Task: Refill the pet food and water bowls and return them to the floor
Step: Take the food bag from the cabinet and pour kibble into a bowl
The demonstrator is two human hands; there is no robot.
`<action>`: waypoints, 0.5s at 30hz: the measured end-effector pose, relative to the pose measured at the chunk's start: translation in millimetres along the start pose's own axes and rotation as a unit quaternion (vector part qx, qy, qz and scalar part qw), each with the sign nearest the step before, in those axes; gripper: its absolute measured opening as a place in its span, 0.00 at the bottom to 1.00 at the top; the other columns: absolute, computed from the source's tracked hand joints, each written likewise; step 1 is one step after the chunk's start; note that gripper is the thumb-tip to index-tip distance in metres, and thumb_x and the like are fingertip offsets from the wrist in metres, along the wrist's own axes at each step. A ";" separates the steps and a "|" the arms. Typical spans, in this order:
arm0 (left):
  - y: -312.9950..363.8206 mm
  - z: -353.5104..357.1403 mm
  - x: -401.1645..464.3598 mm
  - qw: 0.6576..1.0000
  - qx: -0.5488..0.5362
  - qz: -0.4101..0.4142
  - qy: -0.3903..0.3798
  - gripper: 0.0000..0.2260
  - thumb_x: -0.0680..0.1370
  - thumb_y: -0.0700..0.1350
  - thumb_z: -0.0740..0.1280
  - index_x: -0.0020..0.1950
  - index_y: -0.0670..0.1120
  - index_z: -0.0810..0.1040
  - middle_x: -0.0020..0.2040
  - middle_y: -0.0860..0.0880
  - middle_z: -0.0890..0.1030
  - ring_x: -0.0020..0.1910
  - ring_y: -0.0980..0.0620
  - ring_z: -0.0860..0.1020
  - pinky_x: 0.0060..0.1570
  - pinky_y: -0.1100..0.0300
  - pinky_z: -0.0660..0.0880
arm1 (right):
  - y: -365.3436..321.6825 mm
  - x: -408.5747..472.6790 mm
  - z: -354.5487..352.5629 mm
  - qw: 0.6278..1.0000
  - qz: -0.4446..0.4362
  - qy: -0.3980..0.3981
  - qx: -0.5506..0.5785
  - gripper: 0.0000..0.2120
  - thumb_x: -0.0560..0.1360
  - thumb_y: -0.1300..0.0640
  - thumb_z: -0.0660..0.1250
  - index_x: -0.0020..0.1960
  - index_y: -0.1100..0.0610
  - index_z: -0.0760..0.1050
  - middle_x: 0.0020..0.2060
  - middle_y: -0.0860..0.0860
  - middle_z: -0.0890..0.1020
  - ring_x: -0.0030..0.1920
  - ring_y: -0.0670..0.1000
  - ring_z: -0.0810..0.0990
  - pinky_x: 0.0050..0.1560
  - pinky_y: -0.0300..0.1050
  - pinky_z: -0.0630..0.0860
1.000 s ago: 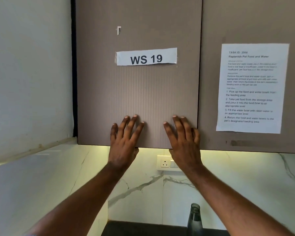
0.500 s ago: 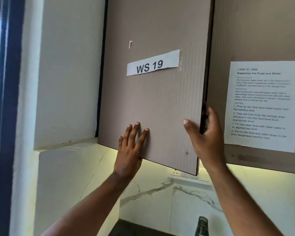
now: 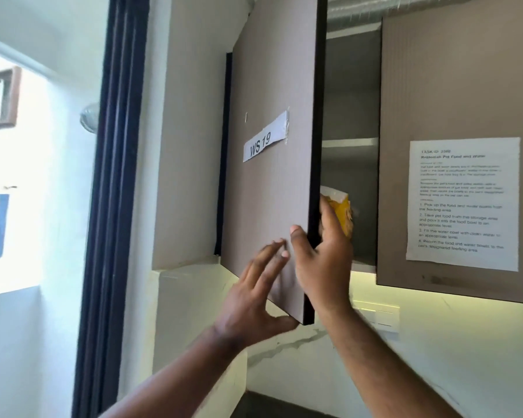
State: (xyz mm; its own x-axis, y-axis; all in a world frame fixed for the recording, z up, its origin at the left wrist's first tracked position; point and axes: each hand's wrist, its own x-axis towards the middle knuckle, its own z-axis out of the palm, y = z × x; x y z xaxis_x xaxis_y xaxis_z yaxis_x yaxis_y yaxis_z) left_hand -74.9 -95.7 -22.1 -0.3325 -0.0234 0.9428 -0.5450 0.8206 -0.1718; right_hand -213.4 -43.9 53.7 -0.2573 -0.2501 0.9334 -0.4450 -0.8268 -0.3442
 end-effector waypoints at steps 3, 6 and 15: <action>11.3 -34.4 -9.7 0.999 -0.005 0.020 0.045 0.50 0.71 0.57 0.78 0.84 0.50 0.53 0.84 0.51 0.58 0.81 0.45 0.63 0.76 0.55 0.66 | -40.2 -17.2 26.9 1.000 0.001 0.004 -0.001 0.27 0.80 0.56 0.69 0.78 0.56 0.67 0.70 0.51 0.78 0.68 0.44 0.77 0.64 0.36 0.77; 11.8 -60.4 -25.4 0.998 0.008 0.006 0.063 0.49 0.70 0.54 0.79 0.83 0.46 0.56 0.84 0.50 0.60 0.81 0.44 0.63 0.76 0.56 0.66 | -69.8 -31.1 51.8 1.000 -0.005 0.006 -0.005 0.27 0.80 0.58 0.69 0.77 0.57 0.67 0.69 0.51 0.79 0.64 0.24 0.68 0.59 0.21 0.68; 4.0 -102.3 -50.9 0.994 -0.020 -0.039 0.099 0.42 0.72 0.42 0.70 0.83 0.43 0.54 0.78 0.35 0.68 0.76 0.36 0.70 0.67 0.42 0.75 | -101.0 -49.2 85.7 0.995 -0.050 -0.081 -0.001 0.32 0.79 0.52 0.70 0.79 0.54 0.63 0.72 0.51 0.76 0.69 0.47 0.77 0.69 0.36 0.72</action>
State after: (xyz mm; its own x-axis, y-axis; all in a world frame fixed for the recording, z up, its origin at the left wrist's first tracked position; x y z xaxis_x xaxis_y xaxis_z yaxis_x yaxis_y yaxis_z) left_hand 18.6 -32.8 -41.6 -0.1295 0.0214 0.9914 -0.5309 0.8429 -0.0875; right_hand -82.2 8.7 51.2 -0.0697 -0.2459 0.9668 -0.4624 -0.8508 -0.2497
